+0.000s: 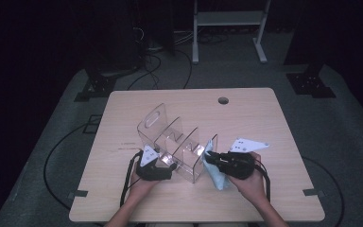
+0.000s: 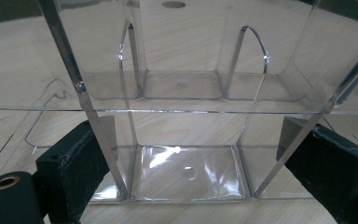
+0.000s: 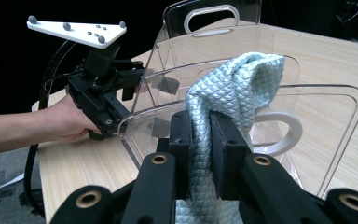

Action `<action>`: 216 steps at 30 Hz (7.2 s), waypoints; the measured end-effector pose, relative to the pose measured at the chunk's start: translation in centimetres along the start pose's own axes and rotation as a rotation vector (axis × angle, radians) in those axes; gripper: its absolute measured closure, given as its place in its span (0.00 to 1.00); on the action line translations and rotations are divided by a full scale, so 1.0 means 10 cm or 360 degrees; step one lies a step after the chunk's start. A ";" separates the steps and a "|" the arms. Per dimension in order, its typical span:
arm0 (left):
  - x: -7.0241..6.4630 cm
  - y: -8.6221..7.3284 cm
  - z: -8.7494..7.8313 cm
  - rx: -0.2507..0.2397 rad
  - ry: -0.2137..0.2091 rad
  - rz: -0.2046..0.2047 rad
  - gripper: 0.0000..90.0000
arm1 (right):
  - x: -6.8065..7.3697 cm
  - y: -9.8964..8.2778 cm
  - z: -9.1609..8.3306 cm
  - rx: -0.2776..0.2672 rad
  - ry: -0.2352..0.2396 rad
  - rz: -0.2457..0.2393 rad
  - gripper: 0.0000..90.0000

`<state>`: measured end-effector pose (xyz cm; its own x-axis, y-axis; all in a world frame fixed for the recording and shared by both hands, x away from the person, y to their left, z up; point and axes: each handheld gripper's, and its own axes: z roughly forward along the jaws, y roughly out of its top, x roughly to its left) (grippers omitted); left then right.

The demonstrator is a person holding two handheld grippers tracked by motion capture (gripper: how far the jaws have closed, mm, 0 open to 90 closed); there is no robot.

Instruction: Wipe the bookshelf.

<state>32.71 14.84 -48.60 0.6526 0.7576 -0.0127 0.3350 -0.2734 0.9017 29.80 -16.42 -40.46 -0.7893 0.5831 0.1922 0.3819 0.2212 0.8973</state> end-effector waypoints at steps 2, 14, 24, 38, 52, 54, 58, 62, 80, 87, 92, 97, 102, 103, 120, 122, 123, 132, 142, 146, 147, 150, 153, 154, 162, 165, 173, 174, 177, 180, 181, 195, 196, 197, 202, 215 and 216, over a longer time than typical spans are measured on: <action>0.00 0.00 0.00 -0.0001 0.0000 -0.0005 0.09 | -0.07 0.01 -0.01 0.0007 -0.0030 0.0025 0.88; -0.01 0.00 0.00 -0.0002 0.0005 -0.0005 0.09 | -0.10 -0.02 0.02 0.0029 -0.0028 0.0017 0.88; 0.00 0.00 0.00 -0.0002 0.0010 -0.0009 0.09 | -0.42 -0.13 0.10 0.0006 -0.0151 0.0158 0.88; -0.01 0.00 0.01 -0.0004 0.0015 -0.0013 0.09 | -0.32 -0.15 0.17 0.0028 -0.0116 0.0112 0.88; 0.00 0.00 0.02 -0.0010 0.0021 -0.0015 0.09 | -0.23 -0.16 0.19 0.0057 0.0004 0.0115 0.88; 0.00 0.00 0.02 -0.0010 0.0020 -0.0010 0.09 | -0.25 -0.17 0.18 0.0058 0.0010 0.0117 0.88; -0.01 0.01 0.02 -0.0012 0.0024 -0.0012 0.09 | -0.30 -0.18 0.18 0.0037 -0.0042 0.0160 0.88; -0.01 0.01 0.02 -0.0007 0.0030 -0.0020 0.09 | -0.16 -0.18 0.17 0.0060 0.0039 0.0108 0.88; 0.00 0.01 0.02 -0.0007 0.0034 -0.0015 0.09 | 0.00 -0.12 0.07 -0.0001 0.0066 0.0025 0.89; -0.01 0.01 0.01 -0.0011 0.0022 -0.0009 0.09 | -0.31 -0.16 0.08 -0.0002 -0.0114 0.0139 0.89; 0.00 0.00 0.01 -0.0007 0.0029 -0.0012 0.09 | -0.52 -0.19 0.14 0.0006 -0.0186 0.0191 0.89; 0.00 0.00 0.00 -0.0011 0.0026 -0.0009 0.09 | -0.65 -0.22 0.18 0.0024 -0.0225 0.0247 0.89; 0.00 0.00 0.00 -0.0012 0.0030 -0.0009 0.09 | -0.76 -0.32 0.25 0.0080 -0.0203 0.0315 0.89; 0.00 0.00 0.00 -0.0012 0.0030 -0.0009 0.09 | -0.76 -0.32 0.25 0.0080 -0.0203 0.0315 0.89; -0.01 0.00 0.00 -0.0017 0.0035 -0.0009 0.09 | -0.77 -0.09 0.09 -0.0011 -0.0147 0.0350 0.89; -0.01 0.00 0.00 -0.0020 0.0034 -0.0013 0.09 | -0.74 0.03 0.04 -0.0040 -0.0145 0.0332 0.89; -0.01 0.00 0.01 -0.0019 0.0032 -0.0015 0.09 | -0.74 0.09 0.02 -0.0046 -0.0150 0.0320 0.89; -0.02 0.01 0.01 -0.0020 0.0031 -0.0009 0.09 | -0.76 0.40 -0.01 -0.0062 -0.0158 0.0293 0.89; -0.02 0.00 0.01 -0.0019 0.0030 -0.0015 0.09 | -0.48 0.48 0.05 0.0048 -0.0045 0.0180 0.89; -0.03 0.00 0.02 -0.0024 0.0032 -0.0013 0.09 | -0.62 0.50 0.06 0.0063 -0.0152 0.0224 0.89; -0.03 0.00 0.02 -0.0024 0.0033 -0.0013 0.09 | -0.65 0.49 0.06 0.0057 -0.0150 0.0242 0.89; -0.03 0.00 0.02 -0.0022 0.0036 -0.0016 0.09 | -0.60 0.49 0.06 0.0054 -0.0142 0.0233 0.89; -0.03 0.00 0.02 -0.0022 0.0037 -0.0017 0.09 | -0.49 0.48 0.07 0.0064 -0.0095 0.0210 0.89; -0.03 0.00 0.01 -0.0021 0.0038 -0.0020 0.09 | -0.43 0.48 0.07 0.0070 -0.0071 0.0189 0.89; -0.04 0.01 0.01 -0.0021 0.0037 -0.0018 0.09 | -0.51 0.53 0.07 0.0106 -0.0160 0.0169 0.89; -0.04 0.01 0.01 -0.0022 0.0040 -0.0015 0.09 | -0.57 0.49 0.06 0.0078 -0.0166 0.0216 0.89; -0.04 0.01 0.01 -0.0014 0.0041 -0.0001 0.09 | -0.26 0.49 0.05 0.0123 -0.0089 0.0094 0.89; -0.04 0.01 0.01 -0.0015 0.0041 -0.0008 0.09 | -0.29 0.49 0.05 0.0119 -0.0113 0.0100 0.89; -0.04 0.01 0.02 -0.0020 0.0043 -0.0003 0.09 | -0.35 0.48 0.05 0.0101 -0.0111 0.0160 0.89; -0.04 0.01 0.02 -0.0020 0.0041 0.0003 0.09 | -0.25 0.46 0.05 0.0102 -0.0071 0.0141 0.89; -0.04 0.01 0.02 -0.0020 0.0041 0.0003 0.09 | -0.25 0.46 0.05 0.0102 -0.0071 0.0141 0.89; -0.04 0.01 0.02 -0.0027 0.0042 0.0008 0.09 | -0.07 0.43 0.05 0.0113 -0.0017 0.0101 0.89; -0.05 0.01 0.03 -0.0028 0.0043 0.0007 0.09 | -0.05 0.43 0.05 0.0119 -0.0021 0.0082 0.89; -0.05 0.01 0.03 -0.0028 0.0046 0.0004 0.09 | -0.06 0.43 0.05 0.0122 -0.0020 0.0079 0.89; -0.06 0.01 0.03 -0.0029 0.0051 -0.0003 0.09 | -0.06 0.42 0.05 0.0100 -0.0036 0.0103 0.89; -0.06 0.02 0.05 -0.0029 0.0048 0.0002 0.09 | 0.00 0.41 0.04 0.0123 -0.0056 0.0061 0.89; -0.06 0.02 0.05 -0.0027 0.0049 0.0005 0.09 | 0.04 0.40 0.05 0.0124 -0.0036 0.0050 0.89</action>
<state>32.73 14.04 -48.59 0.6324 0.7746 0.0031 0.3215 -0.2661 0.9088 31.25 -14.91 -36.97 -0.7656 0.6080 0.2102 0.4436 0.2622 0.8570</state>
